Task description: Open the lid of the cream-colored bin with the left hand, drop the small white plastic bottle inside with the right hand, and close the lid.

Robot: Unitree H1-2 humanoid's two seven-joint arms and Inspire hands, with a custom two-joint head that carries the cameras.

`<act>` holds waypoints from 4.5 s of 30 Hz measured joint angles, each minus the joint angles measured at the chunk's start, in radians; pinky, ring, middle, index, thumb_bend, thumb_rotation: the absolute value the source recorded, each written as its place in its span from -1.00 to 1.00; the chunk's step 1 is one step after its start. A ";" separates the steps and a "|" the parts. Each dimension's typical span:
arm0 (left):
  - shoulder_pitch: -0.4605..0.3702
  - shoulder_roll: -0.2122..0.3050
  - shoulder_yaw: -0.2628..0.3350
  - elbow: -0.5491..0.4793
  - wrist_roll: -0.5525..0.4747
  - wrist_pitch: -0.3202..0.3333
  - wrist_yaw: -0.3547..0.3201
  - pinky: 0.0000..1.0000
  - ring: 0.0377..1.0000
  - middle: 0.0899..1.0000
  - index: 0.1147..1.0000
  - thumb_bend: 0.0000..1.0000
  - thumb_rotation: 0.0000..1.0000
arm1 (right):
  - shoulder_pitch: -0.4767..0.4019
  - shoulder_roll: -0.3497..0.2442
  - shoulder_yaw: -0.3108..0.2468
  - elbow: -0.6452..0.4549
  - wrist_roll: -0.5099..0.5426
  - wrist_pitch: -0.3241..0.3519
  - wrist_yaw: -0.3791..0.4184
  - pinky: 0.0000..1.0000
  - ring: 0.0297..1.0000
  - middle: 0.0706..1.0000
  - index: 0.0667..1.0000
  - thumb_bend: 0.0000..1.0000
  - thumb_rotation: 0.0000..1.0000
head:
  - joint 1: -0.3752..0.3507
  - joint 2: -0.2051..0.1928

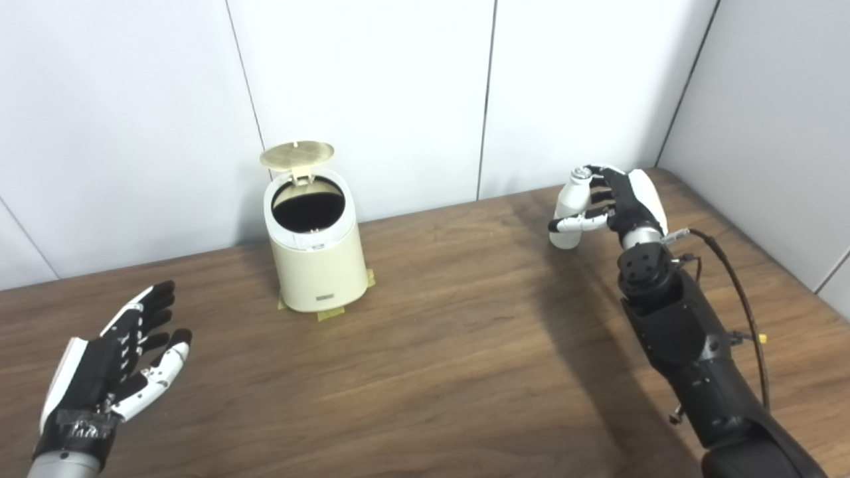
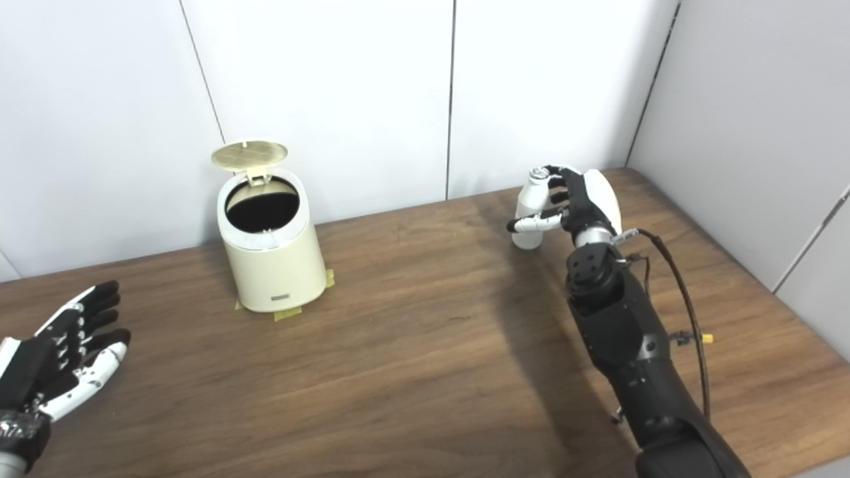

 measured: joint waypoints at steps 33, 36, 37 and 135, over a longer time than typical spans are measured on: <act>-0.002 -0.071 0.071 -0.003 0.059 0.000 -0.077 0.74 0.80 0.80 0.88 -0.55 -0.70 | 0.042 0.010 0.006 0.000 -0.021 -0.182 -0.159 -0.23 -0.19 -0.13 -0.06 0.04 -1.00 | 0.029 -0.011; -0.002 -0.071 0.059 -0.003 0.054 0.000 -0.055 0.76 0.80 0.80 0.88 -0.53 -0.72 | 0.043 0.022 0.004 -0.048 -0.020 -0.183 -0.164 -0.23 -0.19 -0.11 -0.09 0.04 -1.00 | 0.051 -0.015; -0.001 -0.070 0.054 -0.001 0.053 0.000 -0.050 0.79 0.80 0.80 0.88 -0.53 -0.74 | 0.043 0.031 0.002 -0.069 -0.020 -0.182 -0.166 -0.23 -0.18 -0.10 -0.10 0.04 -1.00 | 0.055 -0.017; 0.082 -0.093 -0.173 0.135 0.016 -0.098 0.220 0.66 0.72 0.71 0.81 -0.06 0.27 | -0.275 0.458 0.179 0.226 -0.007 -0.654 -0.221 -0.27 -0.19 -0.11 -0.08 0.04 -1.00 | 0.428 -0.046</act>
